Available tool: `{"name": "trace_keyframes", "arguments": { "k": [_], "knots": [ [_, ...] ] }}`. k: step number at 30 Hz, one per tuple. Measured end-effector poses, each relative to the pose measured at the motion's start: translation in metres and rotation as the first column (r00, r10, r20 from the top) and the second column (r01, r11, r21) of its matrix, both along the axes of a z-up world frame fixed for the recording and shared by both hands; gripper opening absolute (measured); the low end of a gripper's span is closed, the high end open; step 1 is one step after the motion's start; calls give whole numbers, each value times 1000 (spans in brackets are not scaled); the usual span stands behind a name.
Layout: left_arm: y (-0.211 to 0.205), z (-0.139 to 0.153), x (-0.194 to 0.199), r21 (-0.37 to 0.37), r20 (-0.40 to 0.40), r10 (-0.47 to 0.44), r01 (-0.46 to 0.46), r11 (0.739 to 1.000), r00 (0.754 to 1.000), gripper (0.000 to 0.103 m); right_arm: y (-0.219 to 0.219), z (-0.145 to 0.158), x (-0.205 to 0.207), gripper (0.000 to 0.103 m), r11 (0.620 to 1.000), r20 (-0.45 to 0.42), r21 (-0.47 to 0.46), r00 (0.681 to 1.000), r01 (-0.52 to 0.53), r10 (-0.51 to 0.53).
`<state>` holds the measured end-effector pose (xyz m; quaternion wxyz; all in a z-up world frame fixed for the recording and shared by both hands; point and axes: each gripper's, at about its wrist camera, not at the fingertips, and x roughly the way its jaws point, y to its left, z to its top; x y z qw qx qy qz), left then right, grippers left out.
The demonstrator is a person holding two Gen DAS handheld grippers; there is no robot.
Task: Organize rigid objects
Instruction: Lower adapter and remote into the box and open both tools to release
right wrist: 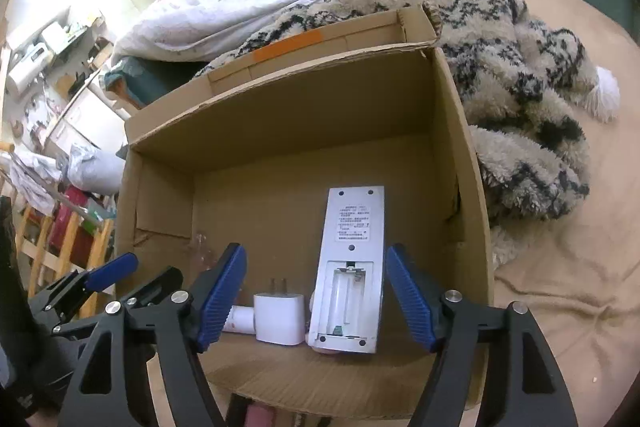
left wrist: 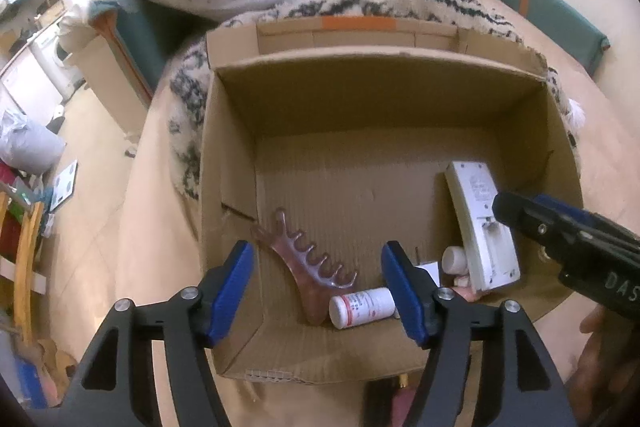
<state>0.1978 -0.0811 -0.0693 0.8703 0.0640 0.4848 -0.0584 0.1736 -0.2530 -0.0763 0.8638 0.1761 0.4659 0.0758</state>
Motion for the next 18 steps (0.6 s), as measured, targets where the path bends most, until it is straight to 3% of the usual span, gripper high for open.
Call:
{"name": "trace_keyframes", "arguments": {
  "k": [3,7,18],
  "knots": [
    [-1,4,1,4,6,14,-14,1000,1000,64,-3,2,-2,78,999,8,55,1000,-2,1],
    [2,9,-1,-16,1,23,-23,1000,1000,64,-5,7,-6,86,998,22,58,1000,9,-11],
    [20,31,-25,-29,41,27,-25,999,999,64,-19,20,-32,86,994,34,97,998,52,-56]
  ]
}}
